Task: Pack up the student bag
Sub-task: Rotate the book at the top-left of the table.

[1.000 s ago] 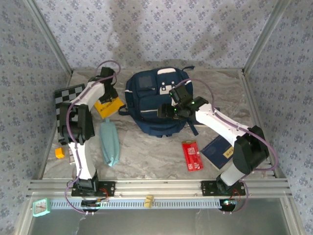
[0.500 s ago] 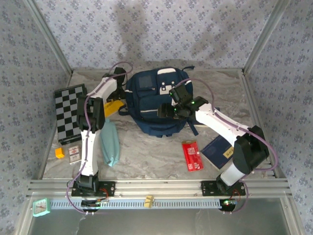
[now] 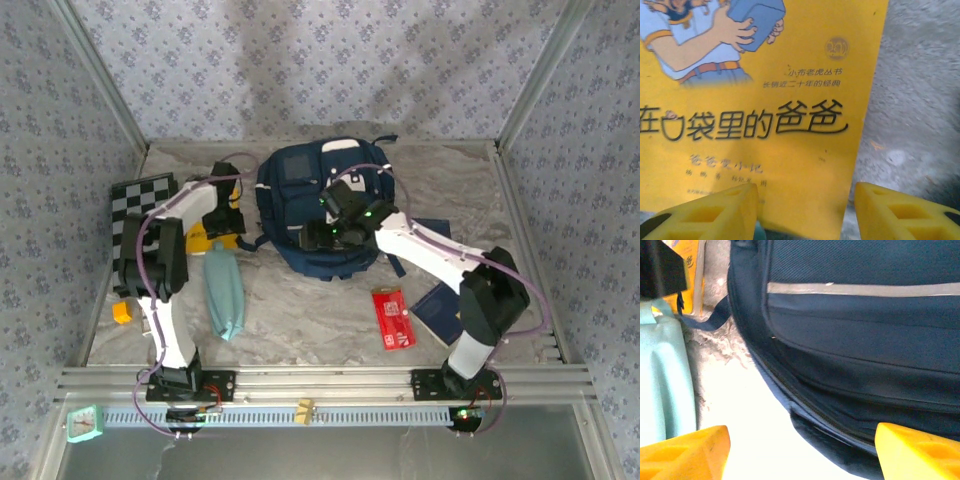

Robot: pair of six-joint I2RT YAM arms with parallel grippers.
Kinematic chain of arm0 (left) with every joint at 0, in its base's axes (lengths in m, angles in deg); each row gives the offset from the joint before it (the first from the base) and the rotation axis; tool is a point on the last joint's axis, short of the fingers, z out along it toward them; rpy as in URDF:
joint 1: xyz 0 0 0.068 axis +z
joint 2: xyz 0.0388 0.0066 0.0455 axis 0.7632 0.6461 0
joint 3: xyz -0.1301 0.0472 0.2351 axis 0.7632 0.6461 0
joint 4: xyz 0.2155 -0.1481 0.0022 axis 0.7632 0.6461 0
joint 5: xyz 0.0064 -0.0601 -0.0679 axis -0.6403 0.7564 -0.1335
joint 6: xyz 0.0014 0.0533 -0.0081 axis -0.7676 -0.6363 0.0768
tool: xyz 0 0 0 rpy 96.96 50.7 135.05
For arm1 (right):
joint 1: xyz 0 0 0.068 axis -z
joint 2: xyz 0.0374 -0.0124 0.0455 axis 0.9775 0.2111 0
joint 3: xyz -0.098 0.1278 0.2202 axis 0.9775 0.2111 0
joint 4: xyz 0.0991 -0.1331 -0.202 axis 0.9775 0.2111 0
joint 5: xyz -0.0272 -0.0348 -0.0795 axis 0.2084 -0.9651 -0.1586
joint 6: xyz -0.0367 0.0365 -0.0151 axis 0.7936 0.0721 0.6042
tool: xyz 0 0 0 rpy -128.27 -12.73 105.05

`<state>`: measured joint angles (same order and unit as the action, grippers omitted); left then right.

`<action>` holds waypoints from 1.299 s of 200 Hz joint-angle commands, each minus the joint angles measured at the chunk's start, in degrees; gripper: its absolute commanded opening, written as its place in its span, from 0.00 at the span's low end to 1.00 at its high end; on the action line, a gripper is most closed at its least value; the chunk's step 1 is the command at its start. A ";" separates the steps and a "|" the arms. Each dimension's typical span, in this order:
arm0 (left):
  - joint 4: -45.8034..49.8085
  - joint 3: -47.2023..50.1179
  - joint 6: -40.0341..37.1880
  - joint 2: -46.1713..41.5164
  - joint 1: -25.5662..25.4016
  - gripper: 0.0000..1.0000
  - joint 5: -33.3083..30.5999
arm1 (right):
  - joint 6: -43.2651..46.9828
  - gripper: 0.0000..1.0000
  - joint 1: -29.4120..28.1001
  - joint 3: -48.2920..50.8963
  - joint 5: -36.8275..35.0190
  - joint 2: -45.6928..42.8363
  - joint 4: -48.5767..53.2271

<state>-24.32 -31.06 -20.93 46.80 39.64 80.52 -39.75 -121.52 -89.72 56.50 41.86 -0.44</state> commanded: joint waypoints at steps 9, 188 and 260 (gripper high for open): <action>-5.41 3.02 1.87 -8.89 4.88 0.58 7.49 | -3.04 0.74 -3.34 -7.80 -0.03 7.56 -1.18; -10.86 -8.32 3.65 9.63 14.67 0.83 3.76 | -4.26 0.58 -5.91 -40.58 3.10 39.42 -8.33; -8.93 -2.69 2.29 8.46 10.34 0.83 8.80 | -3.82 0.59 -5.65 -41.41 0.35 39.07 -3.51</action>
<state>-35.07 -37.24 -17.82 55.35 51.47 84.98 -45.04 -127.18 -129.65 58.93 81.27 -7.37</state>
